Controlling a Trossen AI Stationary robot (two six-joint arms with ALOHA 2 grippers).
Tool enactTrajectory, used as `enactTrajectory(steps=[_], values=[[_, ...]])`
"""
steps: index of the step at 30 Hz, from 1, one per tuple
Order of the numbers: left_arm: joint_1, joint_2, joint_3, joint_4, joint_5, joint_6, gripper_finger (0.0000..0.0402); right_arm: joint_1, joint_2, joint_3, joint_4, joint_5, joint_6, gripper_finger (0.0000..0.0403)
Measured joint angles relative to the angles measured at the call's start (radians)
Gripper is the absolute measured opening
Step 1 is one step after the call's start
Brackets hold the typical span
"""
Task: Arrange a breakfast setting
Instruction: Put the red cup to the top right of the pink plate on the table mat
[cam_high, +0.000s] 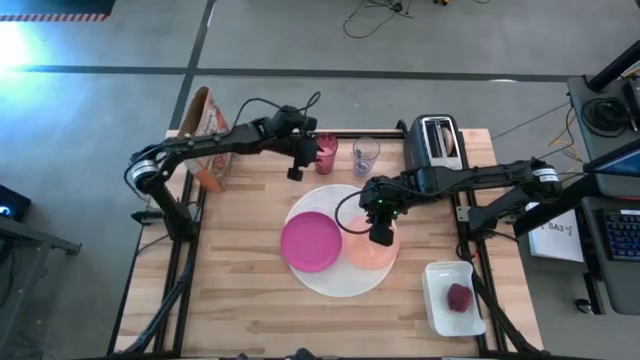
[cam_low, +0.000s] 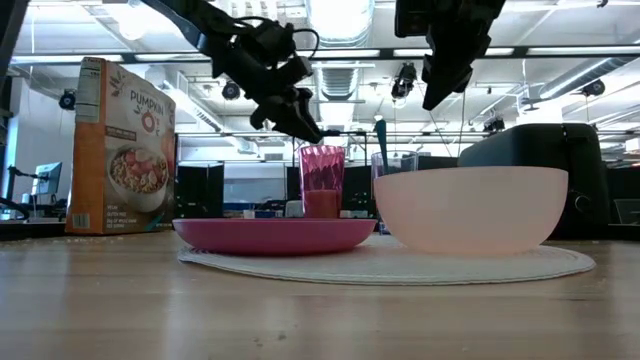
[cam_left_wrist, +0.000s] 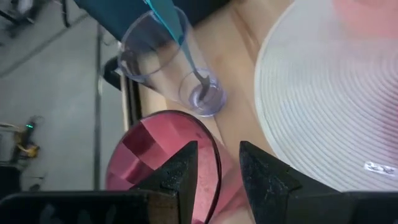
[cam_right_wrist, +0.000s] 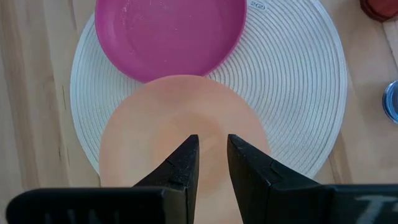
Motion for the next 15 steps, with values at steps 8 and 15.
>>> enactTrajectory(steps=[8, 15], values=[[0.018, 0.074, 0.07, -0.063, 0.022, -0.001, 0.0102, 0.0, 0.0, 0.0, -0.014, 0.015, 0.0, 0.0073], [0.029, 0.115, 0.08, -0.083, 0.02, 0.0, 0.0102, 0.0, 0.0, 0.0, -0.016, 0.026, 0.001, 0.0073]])
